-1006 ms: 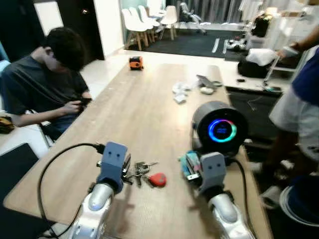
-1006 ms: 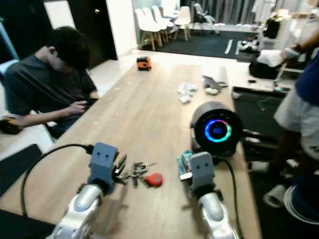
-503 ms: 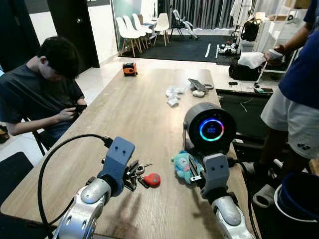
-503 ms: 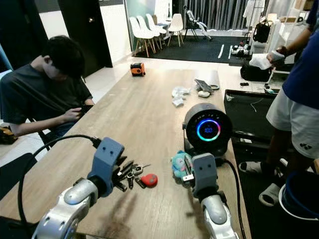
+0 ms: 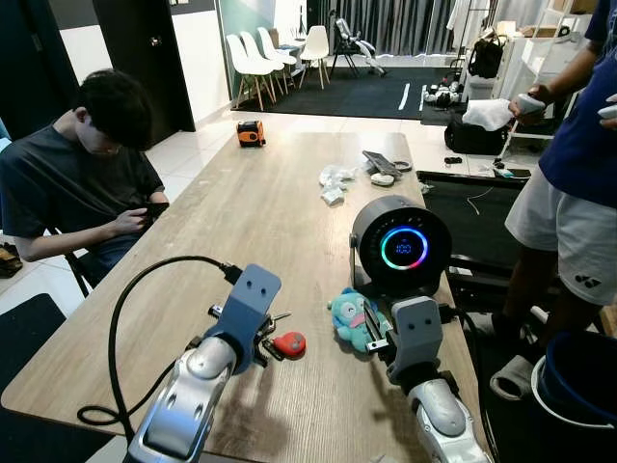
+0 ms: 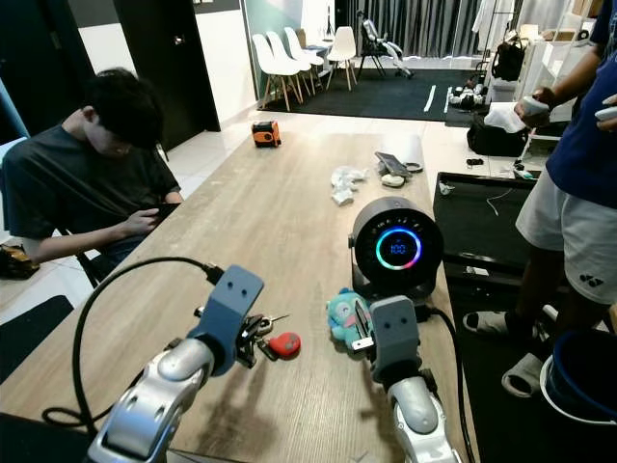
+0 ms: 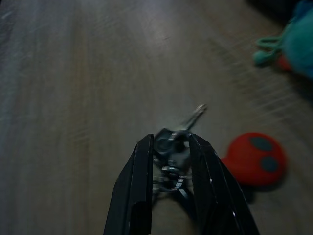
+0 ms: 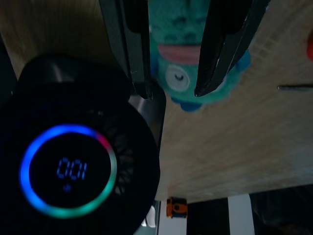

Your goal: Hang keys on a hook

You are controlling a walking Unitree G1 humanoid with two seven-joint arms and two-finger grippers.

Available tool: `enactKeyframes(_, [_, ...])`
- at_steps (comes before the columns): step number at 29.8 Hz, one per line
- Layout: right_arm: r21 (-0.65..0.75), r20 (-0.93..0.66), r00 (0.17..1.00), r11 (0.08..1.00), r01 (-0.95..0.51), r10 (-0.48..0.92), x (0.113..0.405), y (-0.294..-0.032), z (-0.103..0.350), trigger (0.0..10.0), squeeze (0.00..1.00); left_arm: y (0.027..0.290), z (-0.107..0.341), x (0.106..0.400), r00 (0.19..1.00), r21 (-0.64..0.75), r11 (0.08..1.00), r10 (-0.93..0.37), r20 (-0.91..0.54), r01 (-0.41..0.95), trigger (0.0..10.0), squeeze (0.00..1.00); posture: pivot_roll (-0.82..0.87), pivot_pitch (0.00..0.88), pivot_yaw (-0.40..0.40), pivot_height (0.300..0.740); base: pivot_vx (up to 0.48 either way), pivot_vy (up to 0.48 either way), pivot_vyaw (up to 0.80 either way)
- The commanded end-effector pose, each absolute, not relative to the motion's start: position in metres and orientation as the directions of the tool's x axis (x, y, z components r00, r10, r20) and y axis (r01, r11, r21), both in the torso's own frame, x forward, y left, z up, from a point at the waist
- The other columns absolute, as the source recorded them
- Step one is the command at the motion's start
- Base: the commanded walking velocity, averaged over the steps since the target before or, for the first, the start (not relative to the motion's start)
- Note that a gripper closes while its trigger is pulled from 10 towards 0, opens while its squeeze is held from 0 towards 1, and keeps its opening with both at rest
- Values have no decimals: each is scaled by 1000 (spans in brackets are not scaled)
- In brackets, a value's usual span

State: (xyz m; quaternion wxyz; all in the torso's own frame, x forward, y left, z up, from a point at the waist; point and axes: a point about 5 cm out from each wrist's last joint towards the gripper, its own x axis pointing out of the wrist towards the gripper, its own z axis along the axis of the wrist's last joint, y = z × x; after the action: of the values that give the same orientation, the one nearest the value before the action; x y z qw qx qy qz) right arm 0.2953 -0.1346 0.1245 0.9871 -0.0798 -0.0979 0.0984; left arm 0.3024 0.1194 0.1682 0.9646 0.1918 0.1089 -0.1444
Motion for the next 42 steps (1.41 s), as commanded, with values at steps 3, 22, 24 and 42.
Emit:
enactKeyframes(3, [-172,163,964,968,-182,210,292,-134,122,10000,0,133,155,301,923,332,896,-175,-343,294,10000,0,26,150,81,740,0,0,0])
enactKeyframes(22, [-167,149,966,969,-185,210,291,-132,120,10000,0,115,139,295,865,109,941,-245,-438,321,10000,0,32,149,86,740,0,0,0])
enactKeyframes(24, [-166,150,966,968,-186,211,292,-131,120,10000,0,113,140,297,872,114,945,-230,-433,306,10000,0,31,146,87,740,0,0,0])
enactKeyframes(42, [-166,152,966,969,-184,210,291,-131,120,10000,0,112,150,303,881,2,970,-220,-419,243,10000,0,25,137,90,740,0,0,0])
